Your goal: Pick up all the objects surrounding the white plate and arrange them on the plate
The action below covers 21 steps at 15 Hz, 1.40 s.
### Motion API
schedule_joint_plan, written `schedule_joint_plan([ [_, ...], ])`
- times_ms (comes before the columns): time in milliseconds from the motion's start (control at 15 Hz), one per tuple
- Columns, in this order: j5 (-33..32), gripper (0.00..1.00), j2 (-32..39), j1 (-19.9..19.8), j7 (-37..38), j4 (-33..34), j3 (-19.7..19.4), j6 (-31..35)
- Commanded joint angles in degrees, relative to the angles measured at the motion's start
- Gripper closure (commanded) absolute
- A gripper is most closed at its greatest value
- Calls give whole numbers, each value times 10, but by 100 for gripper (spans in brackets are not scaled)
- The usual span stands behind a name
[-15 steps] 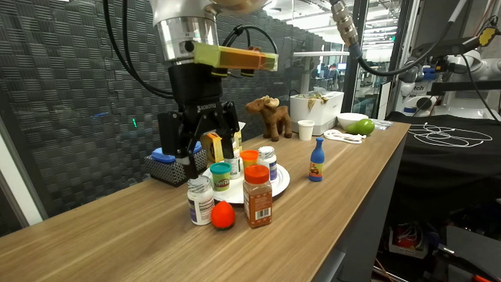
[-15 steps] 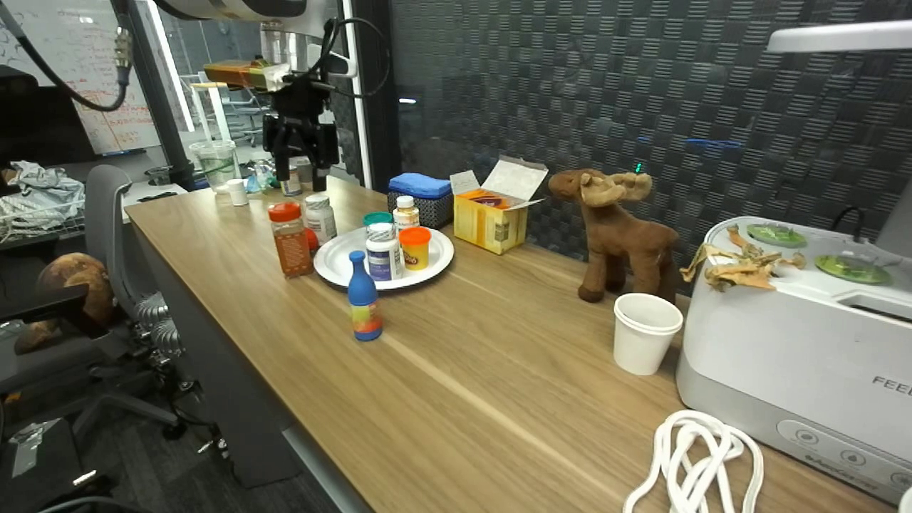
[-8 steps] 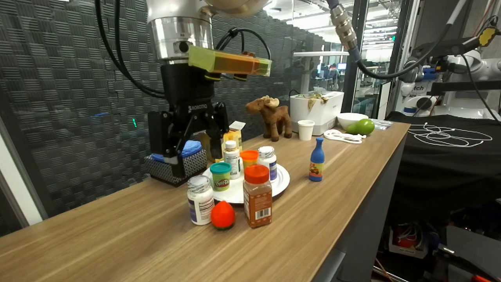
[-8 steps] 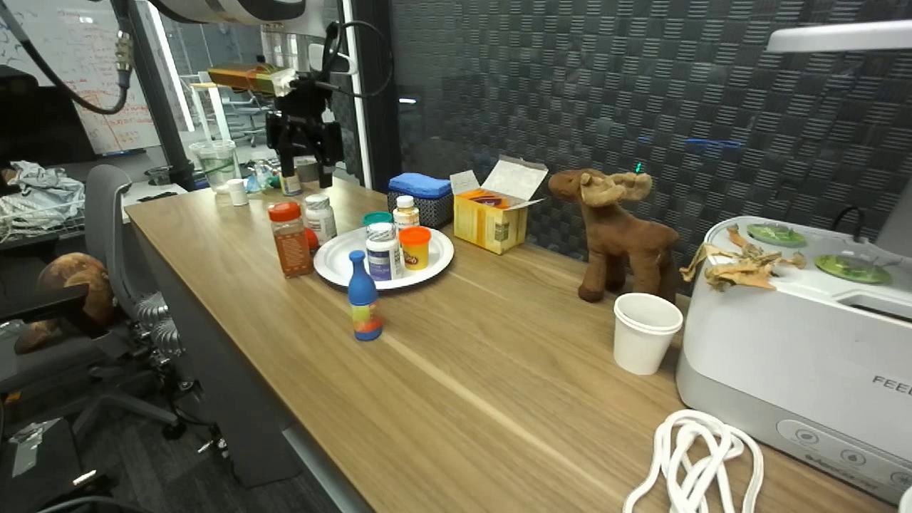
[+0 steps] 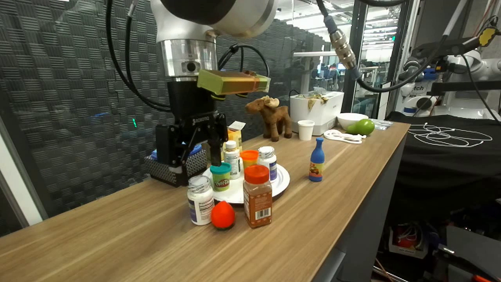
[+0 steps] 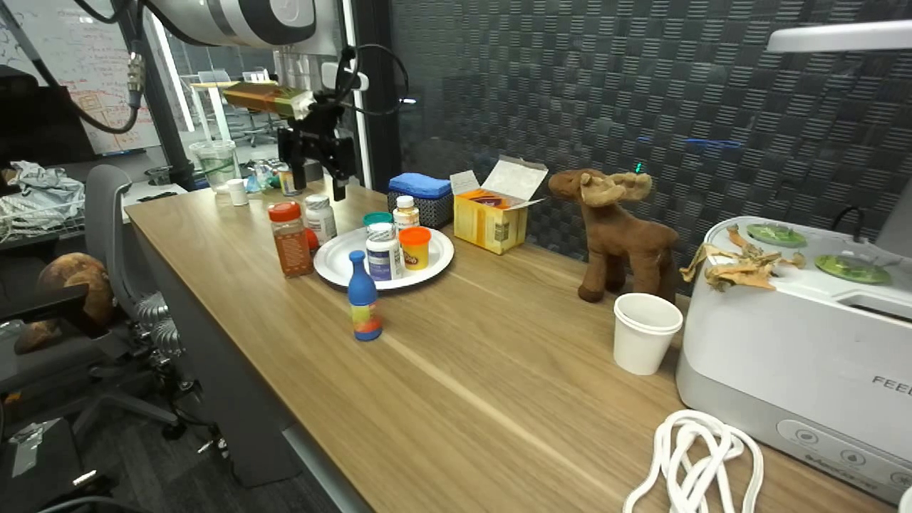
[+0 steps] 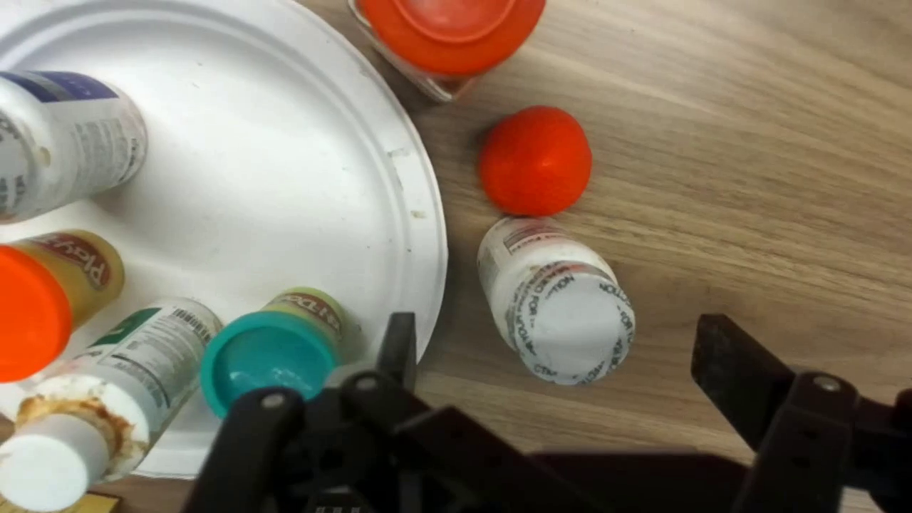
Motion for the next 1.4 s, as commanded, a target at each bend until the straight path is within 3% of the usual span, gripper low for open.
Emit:
schedule_joint_plan([
  [0, -1, 0, -1, -4, -19, -8, -4, 12],
  [800, 19, 2, 5, -14, -85, -13, 9, 17],
  [867, 21, 11, 6, -14, -89, -14, 10, 15],
  [933, 21, 26, 6, -14, -92, -15, 10, 15],
  [1333, 19, 71, 2, -11, -96, -19, 13, 24],
])
